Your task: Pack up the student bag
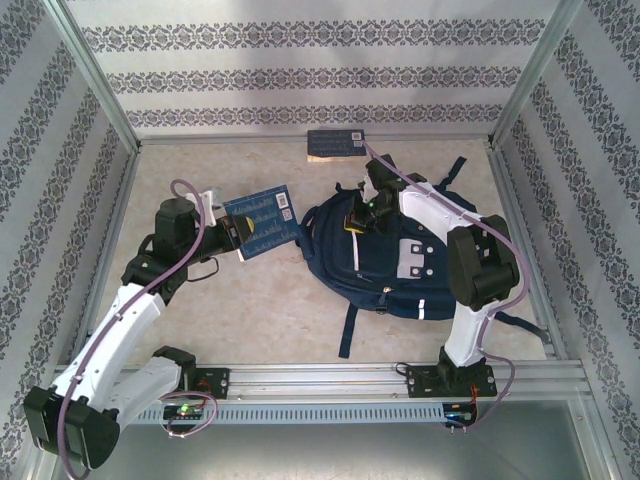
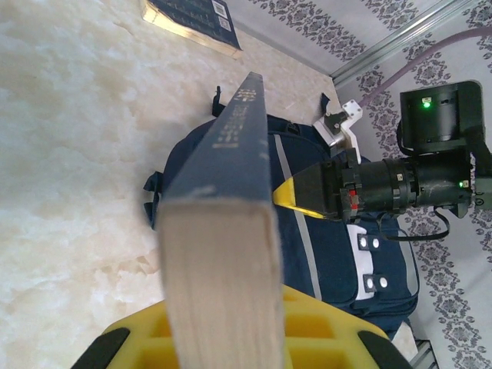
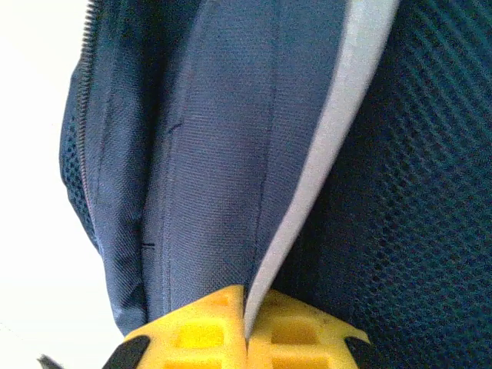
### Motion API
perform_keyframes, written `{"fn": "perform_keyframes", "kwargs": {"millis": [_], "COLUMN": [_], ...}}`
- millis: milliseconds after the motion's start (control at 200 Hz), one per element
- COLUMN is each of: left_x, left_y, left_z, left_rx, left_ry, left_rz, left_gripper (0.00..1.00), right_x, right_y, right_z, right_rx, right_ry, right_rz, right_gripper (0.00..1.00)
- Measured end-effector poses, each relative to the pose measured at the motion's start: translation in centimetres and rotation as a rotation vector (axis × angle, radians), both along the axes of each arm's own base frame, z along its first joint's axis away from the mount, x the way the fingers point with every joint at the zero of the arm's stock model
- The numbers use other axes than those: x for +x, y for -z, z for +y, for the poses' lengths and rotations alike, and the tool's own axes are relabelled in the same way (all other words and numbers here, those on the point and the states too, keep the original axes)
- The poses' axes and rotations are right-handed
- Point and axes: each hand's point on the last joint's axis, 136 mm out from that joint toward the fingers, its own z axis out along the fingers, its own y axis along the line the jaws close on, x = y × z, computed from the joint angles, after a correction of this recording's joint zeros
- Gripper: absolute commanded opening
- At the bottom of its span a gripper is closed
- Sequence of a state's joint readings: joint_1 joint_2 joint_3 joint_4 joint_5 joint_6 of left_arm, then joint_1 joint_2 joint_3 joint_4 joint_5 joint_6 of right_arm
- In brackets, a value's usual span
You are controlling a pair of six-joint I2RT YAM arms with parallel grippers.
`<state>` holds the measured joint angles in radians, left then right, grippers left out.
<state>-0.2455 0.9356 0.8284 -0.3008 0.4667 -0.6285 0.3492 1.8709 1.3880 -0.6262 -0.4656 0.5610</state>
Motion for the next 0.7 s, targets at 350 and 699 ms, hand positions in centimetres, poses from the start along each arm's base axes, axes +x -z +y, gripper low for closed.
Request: {"fn": "perform_keyframes", "kwargs": {"millis": [350, 699], "left_x": [1.6, 2.2], "left_y": [2.8, 1.1], "left_z": [-1.4, -2.9], "left_rx": [-0.072, -0.183], "left_ry": [0.022, 0.066], "left_rz": [0.136, 0.14], "left_gripper": [0.0, 0.0], "right_x": [-0.9, -3.6], "right_y": [-8.3, -17.5], "right_z": [-0.4, -2.3], "right_rx": [0.152, 0.483], "right_ry": [-0.05, -0.052], "right_rz": [-0.119, -0.254], "right_gripper": [0.0, 0.0]}}
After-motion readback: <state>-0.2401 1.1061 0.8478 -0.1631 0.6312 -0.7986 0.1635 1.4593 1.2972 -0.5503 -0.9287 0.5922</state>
